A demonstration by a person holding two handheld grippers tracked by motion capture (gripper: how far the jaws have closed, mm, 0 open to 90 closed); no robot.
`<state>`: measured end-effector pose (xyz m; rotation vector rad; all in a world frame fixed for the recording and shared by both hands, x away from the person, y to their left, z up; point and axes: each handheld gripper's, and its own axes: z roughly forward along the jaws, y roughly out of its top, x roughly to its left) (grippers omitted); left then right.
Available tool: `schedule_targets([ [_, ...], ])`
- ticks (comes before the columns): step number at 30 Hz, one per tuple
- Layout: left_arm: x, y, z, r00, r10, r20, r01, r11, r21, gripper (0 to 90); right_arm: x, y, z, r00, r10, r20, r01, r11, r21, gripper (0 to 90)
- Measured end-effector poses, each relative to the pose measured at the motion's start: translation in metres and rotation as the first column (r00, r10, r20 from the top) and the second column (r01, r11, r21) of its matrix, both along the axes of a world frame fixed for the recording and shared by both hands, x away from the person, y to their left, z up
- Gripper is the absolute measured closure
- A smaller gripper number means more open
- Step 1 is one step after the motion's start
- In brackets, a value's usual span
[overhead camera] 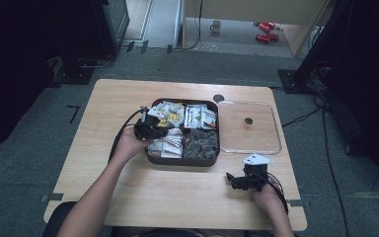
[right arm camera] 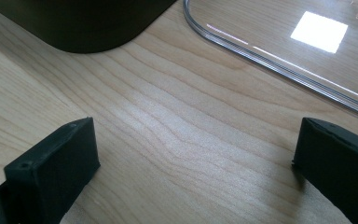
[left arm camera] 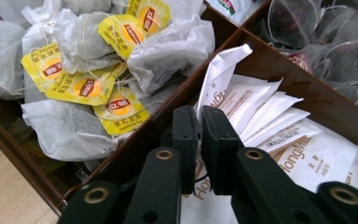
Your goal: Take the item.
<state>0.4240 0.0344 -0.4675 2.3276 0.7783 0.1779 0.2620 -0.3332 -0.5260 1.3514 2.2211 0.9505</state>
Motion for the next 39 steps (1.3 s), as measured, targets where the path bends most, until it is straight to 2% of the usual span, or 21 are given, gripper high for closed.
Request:
schedule_targets([
  [10,0.001,0.002,-0.001,0.9999,-0.005,-0.009,0.005,1.0,0.003,88.9,0.0,0.0,0.0,1.0,0.0,0.0,0.0,1.0,0.0,0.0],
  [32,-0.003,0.013,0.012,1.0,-0.006,0.004,0.006,0.9985,-0.054,89.6,0.0,0.0,0.0,1.0,0.0,0.0,0.0,1.0,0.0,0.0],
  [39,-0.006,0.017,0.019,0.9998,-0.004,0.021,0.006,0.9973,-0.073,89.6,0.0,0.0,0.0,1.0,0.0,0.0,0.0,1.0,0.0,0.0],
])
